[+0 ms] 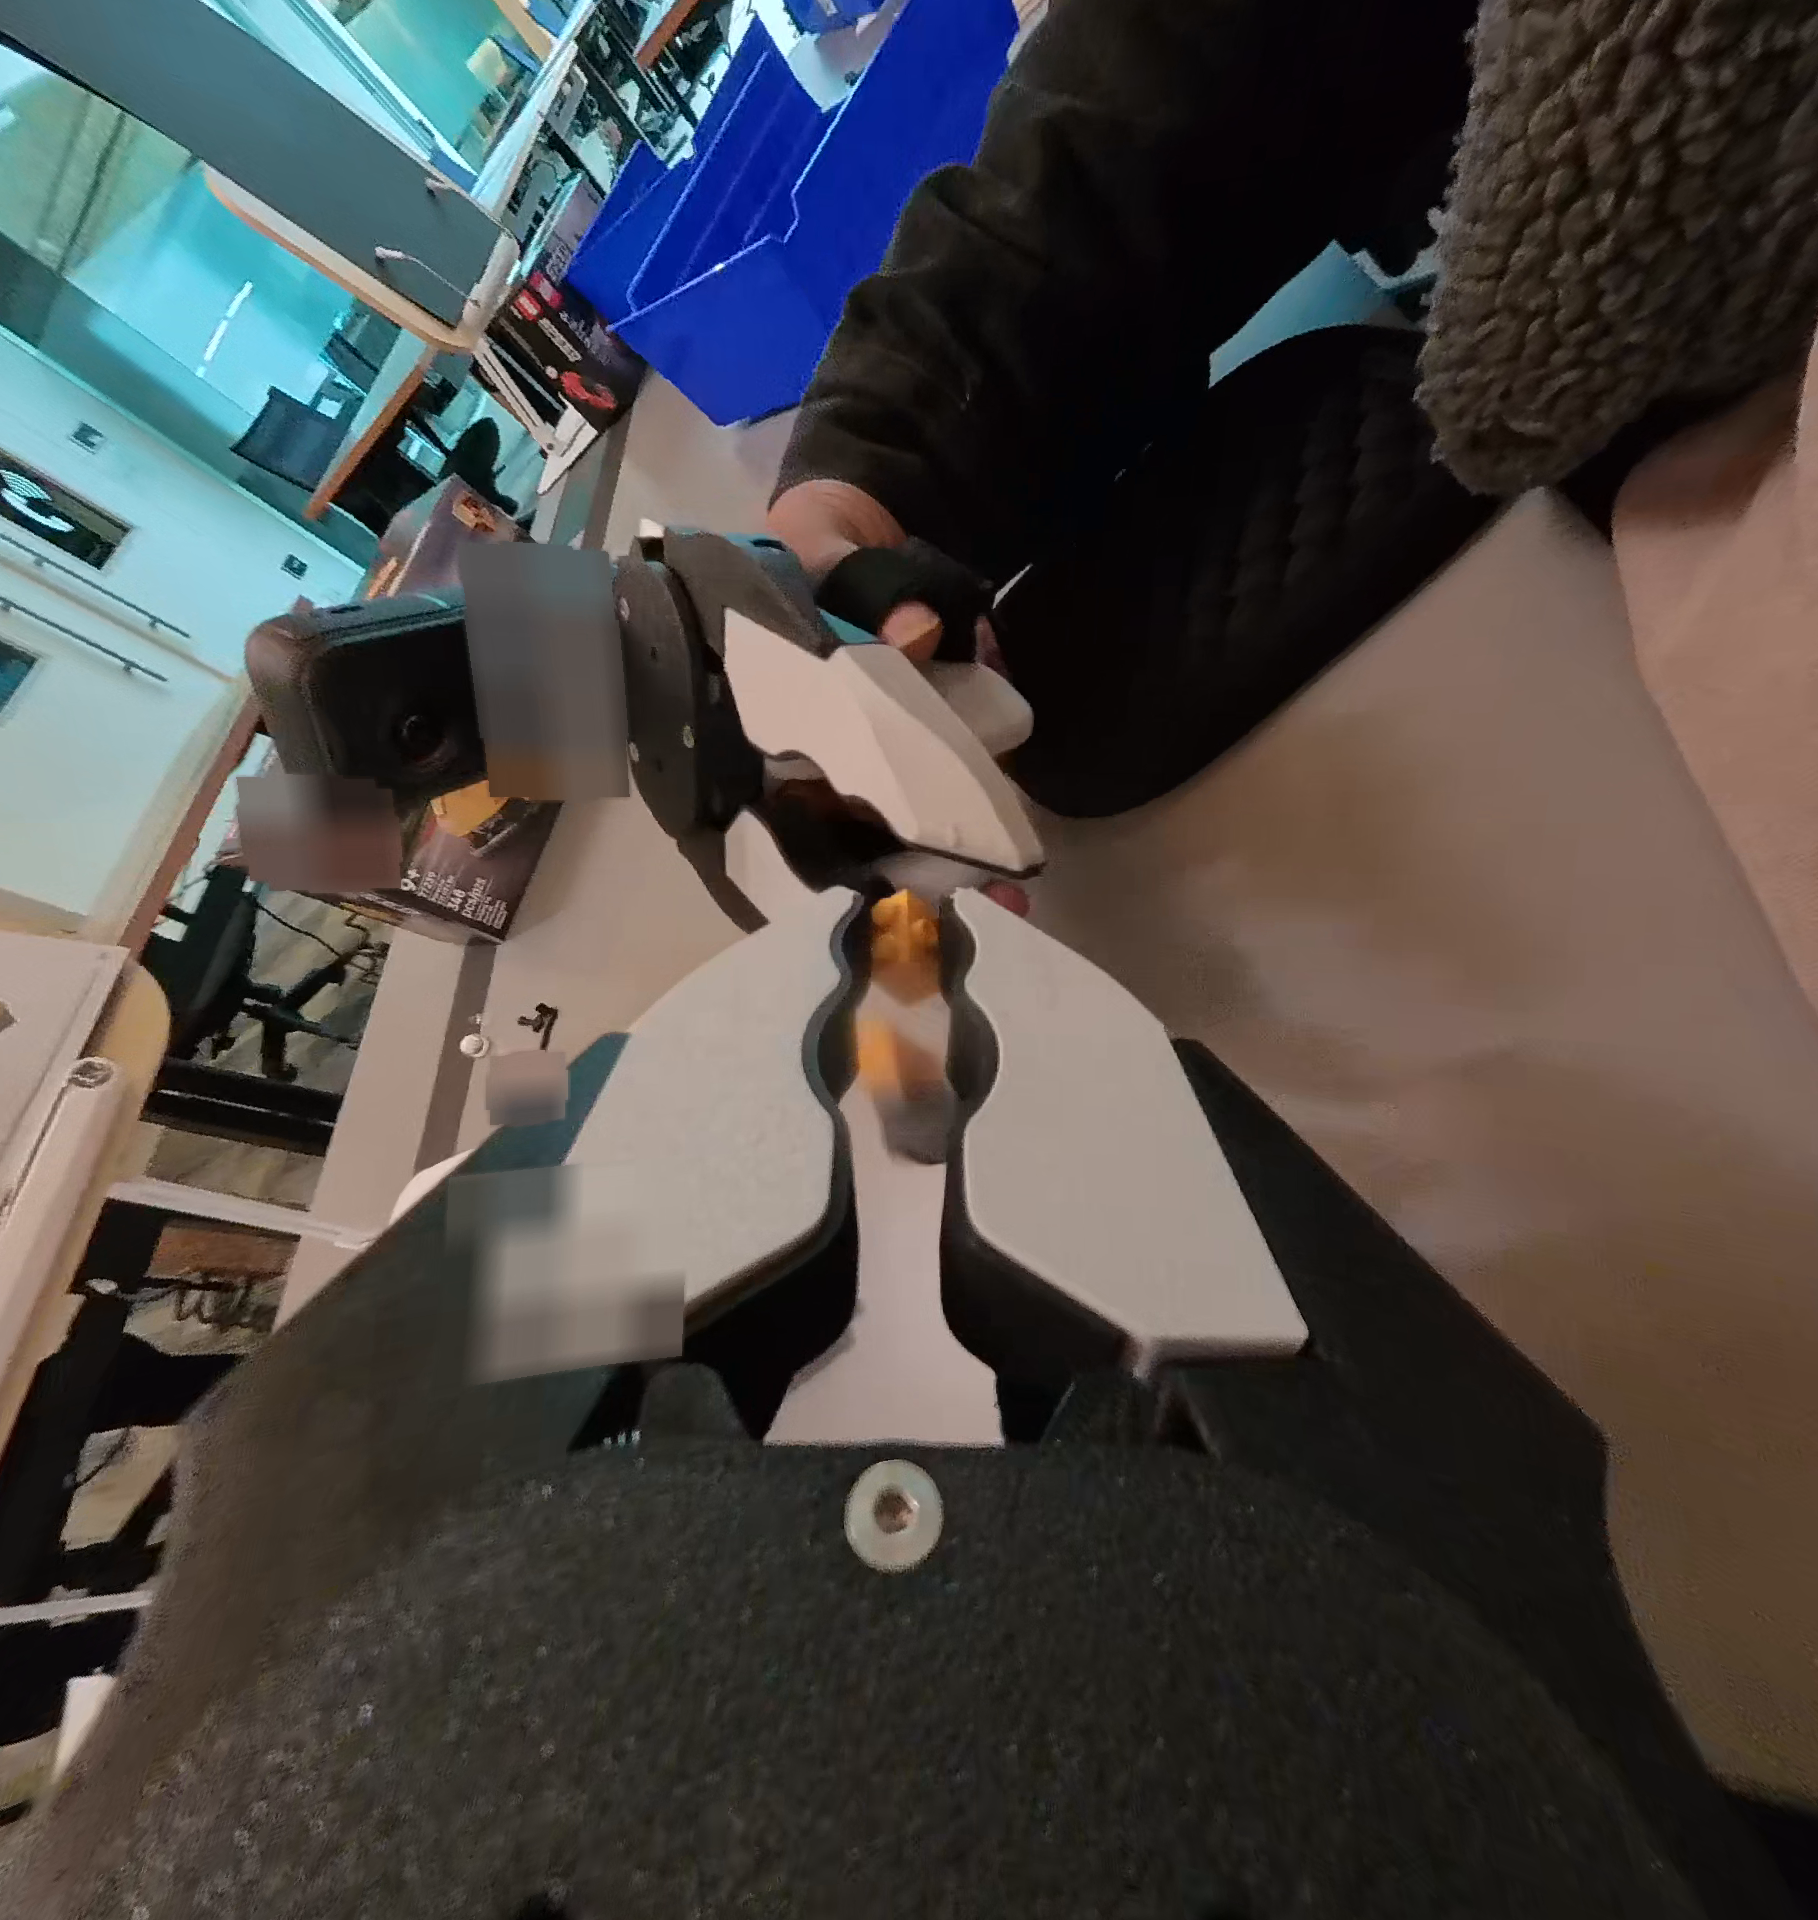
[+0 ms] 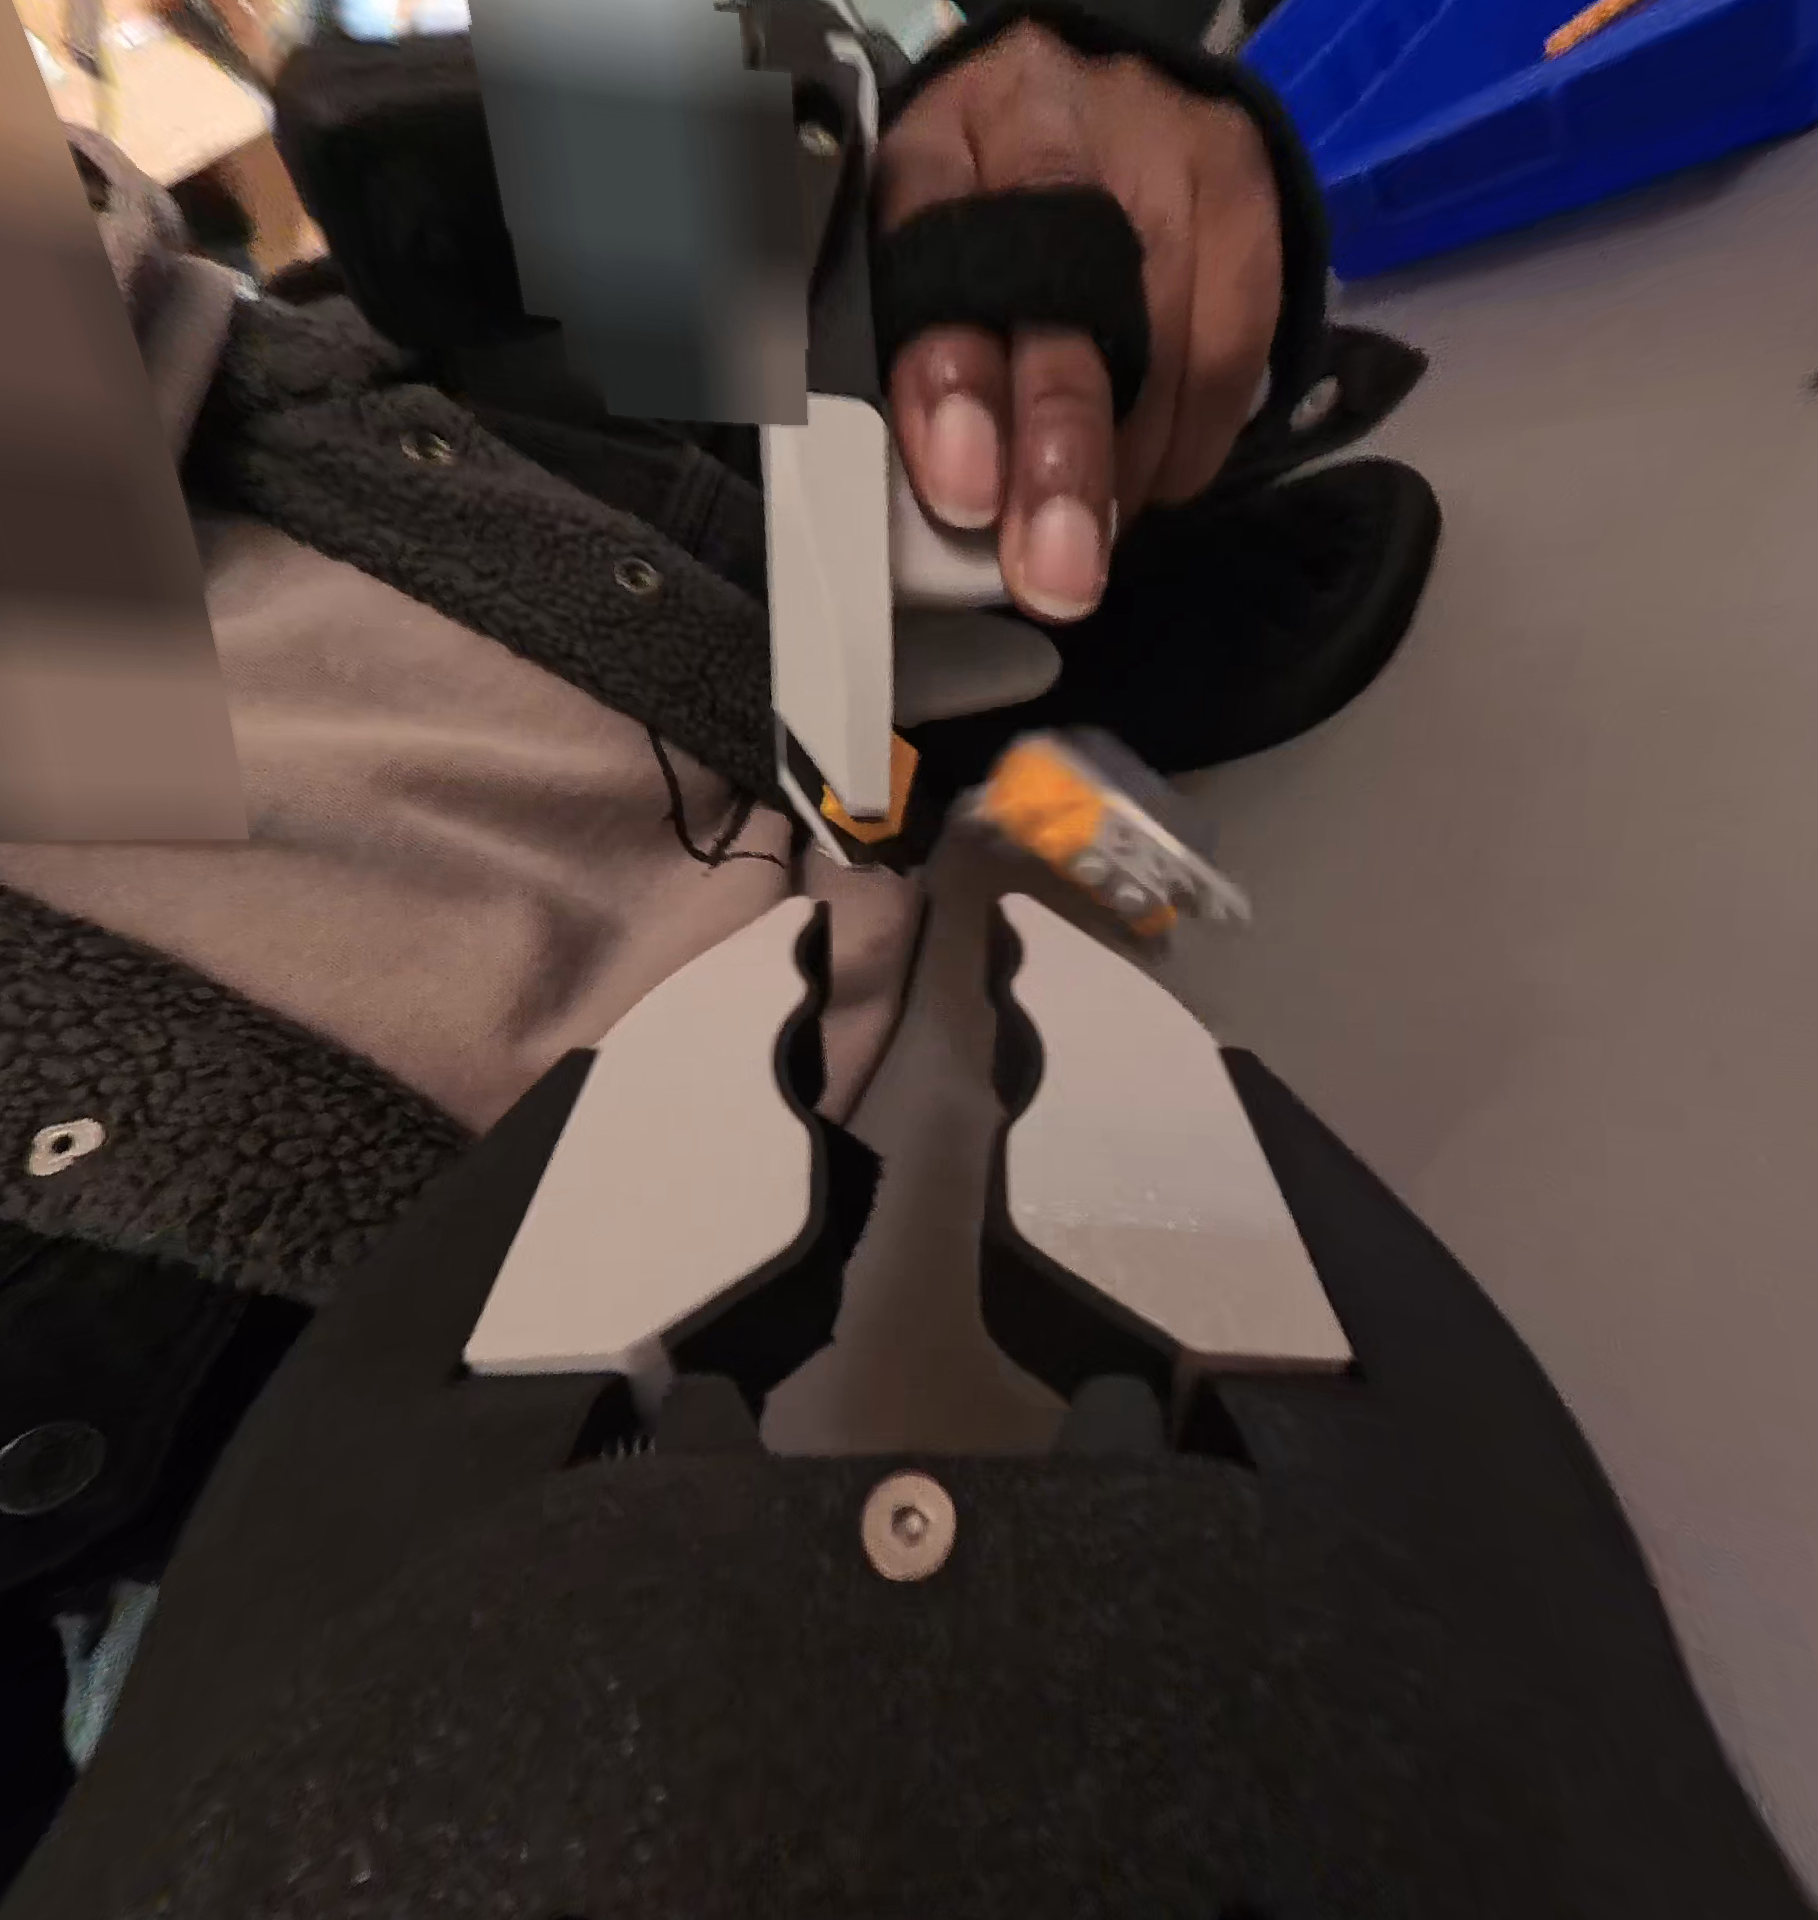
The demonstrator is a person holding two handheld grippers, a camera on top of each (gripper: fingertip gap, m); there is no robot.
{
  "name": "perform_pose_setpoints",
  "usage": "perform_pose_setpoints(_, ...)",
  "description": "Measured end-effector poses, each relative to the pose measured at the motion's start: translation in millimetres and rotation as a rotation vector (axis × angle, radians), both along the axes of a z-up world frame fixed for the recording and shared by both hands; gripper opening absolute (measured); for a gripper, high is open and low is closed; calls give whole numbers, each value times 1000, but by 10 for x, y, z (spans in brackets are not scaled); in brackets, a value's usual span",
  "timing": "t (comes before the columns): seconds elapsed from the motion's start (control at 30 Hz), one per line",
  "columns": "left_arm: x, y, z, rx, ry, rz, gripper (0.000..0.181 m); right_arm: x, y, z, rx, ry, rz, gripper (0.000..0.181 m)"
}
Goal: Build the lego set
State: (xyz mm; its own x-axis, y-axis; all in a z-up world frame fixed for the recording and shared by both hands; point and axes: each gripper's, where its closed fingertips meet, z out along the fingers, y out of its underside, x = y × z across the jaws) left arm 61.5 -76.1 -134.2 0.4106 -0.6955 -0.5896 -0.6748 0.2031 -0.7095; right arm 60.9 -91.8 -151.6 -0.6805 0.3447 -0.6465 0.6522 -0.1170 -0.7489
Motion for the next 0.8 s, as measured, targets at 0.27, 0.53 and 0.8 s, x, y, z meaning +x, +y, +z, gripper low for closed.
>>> perform_pose_setpoints(0.27, -255, 76, -64, -48, -62, 85, 12, -62, 149, -209, 144, -20, -75, 22)
perform_pose_setpoints(0.53, -951, 151, -305, -300, -199, 300, 12, -315, 118, -619, 648, 28, -245, 40)
perform_pose_setpoints(0.8, -974, -47, -923, -657, -197, 286, 16, -646, -1, -857, 932, 172, -151, 48)
